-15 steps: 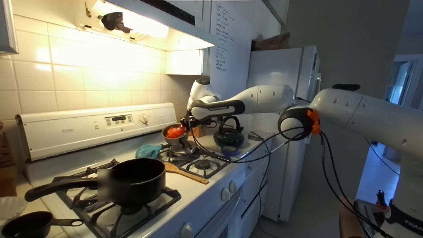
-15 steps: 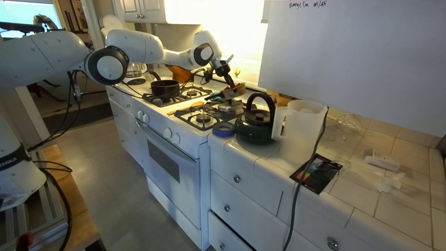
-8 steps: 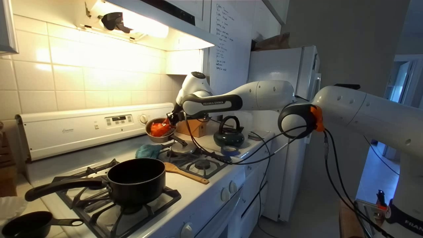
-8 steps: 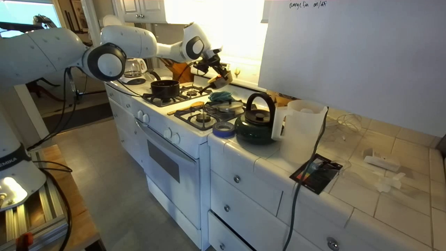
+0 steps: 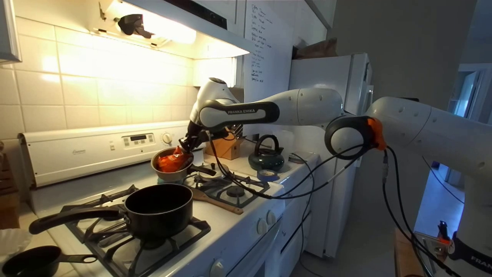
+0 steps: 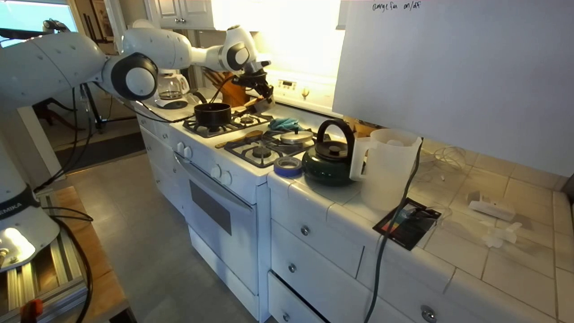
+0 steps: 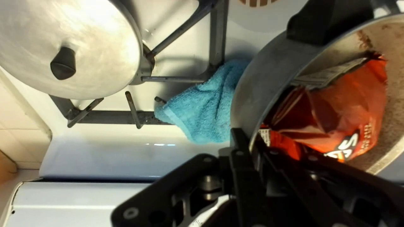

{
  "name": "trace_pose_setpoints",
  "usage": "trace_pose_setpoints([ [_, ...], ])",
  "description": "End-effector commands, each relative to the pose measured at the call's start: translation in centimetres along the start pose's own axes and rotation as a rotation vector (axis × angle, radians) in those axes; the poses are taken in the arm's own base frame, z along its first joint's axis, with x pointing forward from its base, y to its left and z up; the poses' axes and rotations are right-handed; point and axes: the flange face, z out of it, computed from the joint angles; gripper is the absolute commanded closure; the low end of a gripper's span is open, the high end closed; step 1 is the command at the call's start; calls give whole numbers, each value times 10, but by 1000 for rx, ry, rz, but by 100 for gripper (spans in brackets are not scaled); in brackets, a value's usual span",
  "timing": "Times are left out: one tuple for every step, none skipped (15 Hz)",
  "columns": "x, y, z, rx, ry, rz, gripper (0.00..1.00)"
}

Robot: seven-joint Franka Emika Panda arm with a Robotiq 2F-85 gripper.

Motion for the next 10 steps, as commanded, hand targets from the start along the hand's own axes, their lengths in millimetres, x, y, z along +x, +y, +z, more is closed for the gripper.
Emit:
trace_pose_setpoints([
  [0, 2, -15, -20, -90, -42, 98],
  [2, 4, -20, -38, -96, -41, 98],
  [3, 5, -23, -50, -93, -34, 98],
  [5, 9, -27, -59, -88, -29, 98],
  [7, 11, -28, -65, -84, -20, 98],
  [8, 12, -30, -70, -78, -14, 98],
  [7, 11, -28, -83, -74, 2, 98],
  [6, 14, -24, -81, -68, 24, 98],
  [5, 14, -21, -63, -68, -9, 93],
  [5, 15, -20, -67, -69, -2, 93],
])
